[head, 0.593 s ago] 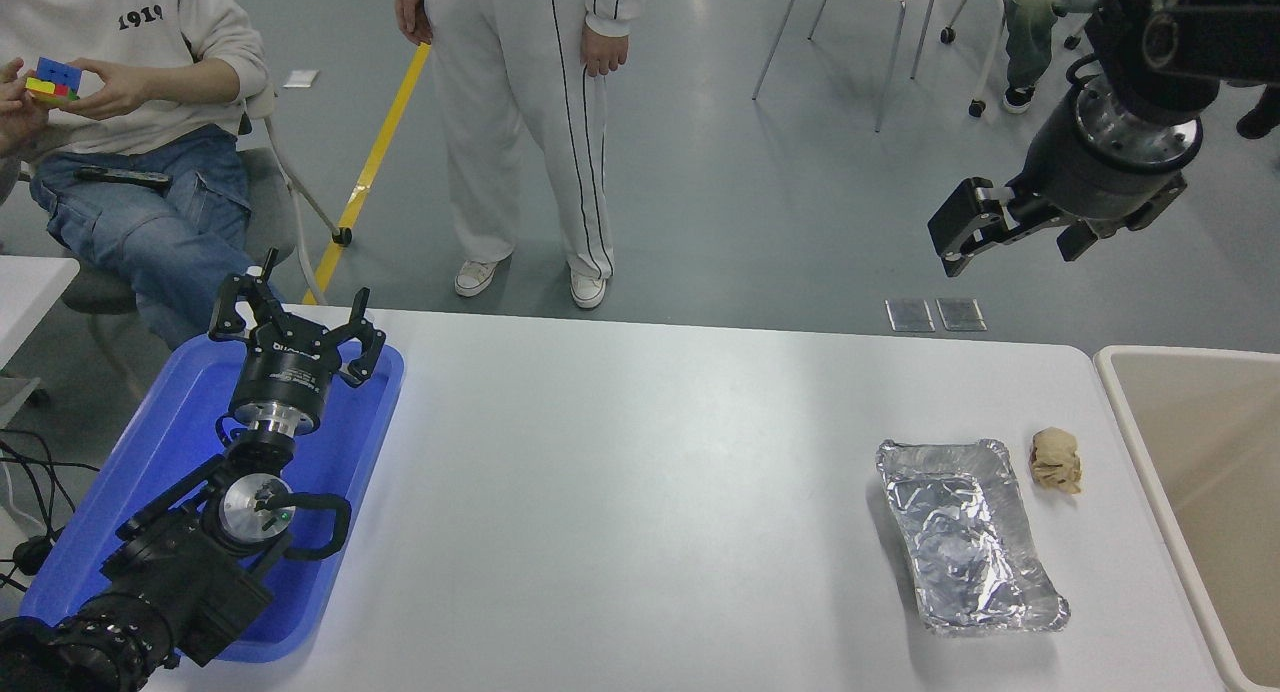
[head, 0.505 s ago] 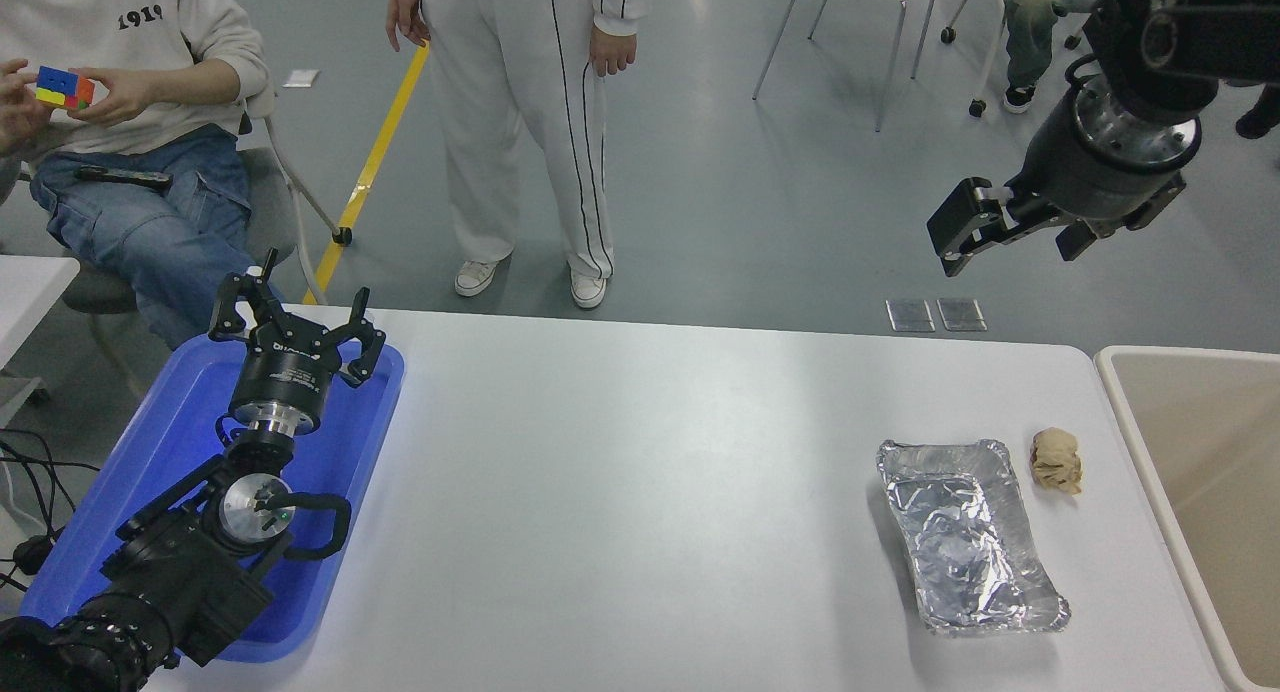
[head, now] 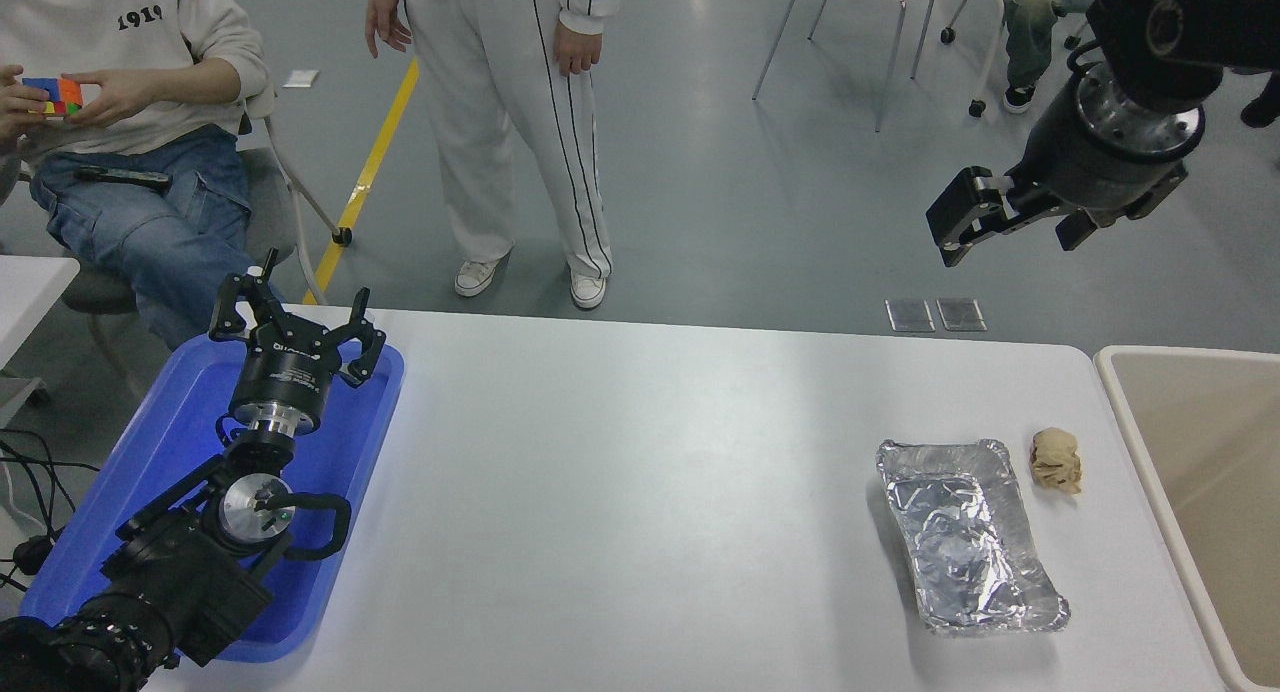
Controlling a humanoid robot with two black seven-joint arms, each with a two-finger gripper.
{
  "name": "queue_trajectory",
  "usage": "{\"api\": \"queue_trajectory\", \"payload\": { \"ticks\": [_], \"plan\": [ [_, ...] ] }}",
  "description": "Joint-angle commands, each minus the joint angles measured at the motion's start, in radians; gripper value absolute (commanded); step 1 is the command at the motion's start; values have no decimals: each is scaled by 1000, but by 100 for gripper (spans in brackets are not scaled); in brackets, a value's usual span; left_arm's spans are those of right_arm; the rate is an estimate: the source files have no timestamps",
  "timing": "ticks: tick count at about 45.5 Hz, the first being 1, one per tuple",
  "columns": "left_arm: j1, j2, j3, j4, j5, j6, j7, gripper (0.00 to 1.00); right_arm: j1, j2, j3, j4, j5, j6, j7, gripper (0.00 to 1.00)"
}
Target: Pick up foil plate and place in dustbin
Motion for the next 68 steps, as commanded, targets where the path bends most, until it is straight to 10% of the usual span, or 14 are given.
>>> {"api": "queue_trajectory", "payload": {
  "ticks": [1, 68],
  "plan": [
    [0, 0, 0, 0, 0, 0, 0, 100, 1, -1, 0, 0, 0, 0, 0, 100],
    [0, 0, 0, 0, 0, 0, -1, 100, -279, -122, -119, 17, 2, 0, 0, 100]
  ]
}}
